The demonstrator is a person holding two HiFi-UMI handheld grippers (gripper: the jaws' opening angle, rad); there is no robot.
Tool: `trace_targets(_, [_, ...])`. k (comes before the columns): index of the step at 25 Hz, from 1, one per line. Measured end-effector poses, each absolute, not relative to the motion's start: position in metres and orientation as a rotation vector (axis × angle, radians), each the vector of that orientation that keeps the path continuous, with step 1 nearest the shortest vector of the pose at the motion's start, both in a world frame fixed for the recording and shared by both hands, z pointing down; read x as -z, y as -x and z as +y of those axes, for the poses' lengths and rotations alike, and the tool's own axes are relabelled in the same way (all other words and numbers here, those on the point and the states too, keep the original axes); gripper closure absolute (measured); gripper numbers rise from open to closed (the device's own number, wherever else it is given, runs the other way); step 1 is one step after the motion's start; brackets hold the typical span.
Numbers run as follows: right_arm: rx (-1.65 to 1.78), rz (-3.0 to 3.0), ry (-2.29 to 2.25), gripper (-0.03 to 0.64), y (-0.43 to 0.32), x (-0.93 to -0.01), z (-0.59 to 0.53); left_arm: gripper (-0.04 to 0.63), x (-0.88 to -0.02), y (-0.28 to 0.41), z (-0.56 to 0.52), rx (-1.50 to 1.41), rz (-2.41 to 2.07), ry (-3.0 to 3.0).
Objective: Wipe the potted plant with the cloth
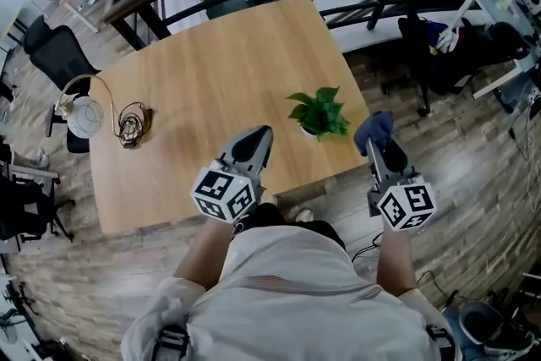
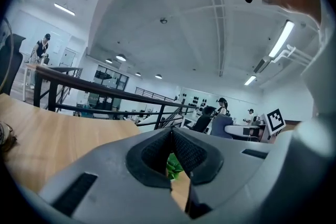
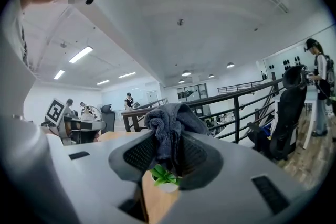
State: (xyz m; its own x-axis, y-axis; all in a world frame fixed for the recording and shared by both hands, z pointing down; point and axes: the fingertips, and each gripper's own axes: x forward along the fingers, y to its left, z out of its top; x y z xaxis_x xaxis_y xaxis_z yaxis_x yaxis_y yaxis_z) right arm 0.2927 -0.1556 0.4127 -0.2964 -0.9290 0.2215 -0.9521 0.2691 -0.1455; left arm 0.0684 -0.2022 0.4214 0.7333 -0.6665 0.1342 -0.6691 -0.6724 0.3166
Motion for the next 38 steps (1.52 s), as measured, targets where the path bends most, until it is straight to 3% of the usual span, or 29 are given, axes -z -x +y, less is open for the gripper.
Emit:
trace_targets(20, [-0.446, -2.345, -1.734, 0.446, -0.249, -0.438, -0.241, 0.575, -0.512, -0.036, -0.264, -0.055, -0.897, -2.324])
trace_targets(23, [-0.478, -2.36, -1.695, 0.446, -0.254, -0.446, -0.245, 0.428, -0.547, -0.054, -0.255, -0.067, -0.796, -2.2])
trace_targets(38, [-0.582, -2.42, -1.548, 0.446, -0.301, -0.473, -0.267, 0.423, -0.643, -0.158, -0.253, -0.048, -0.616, -1.828])
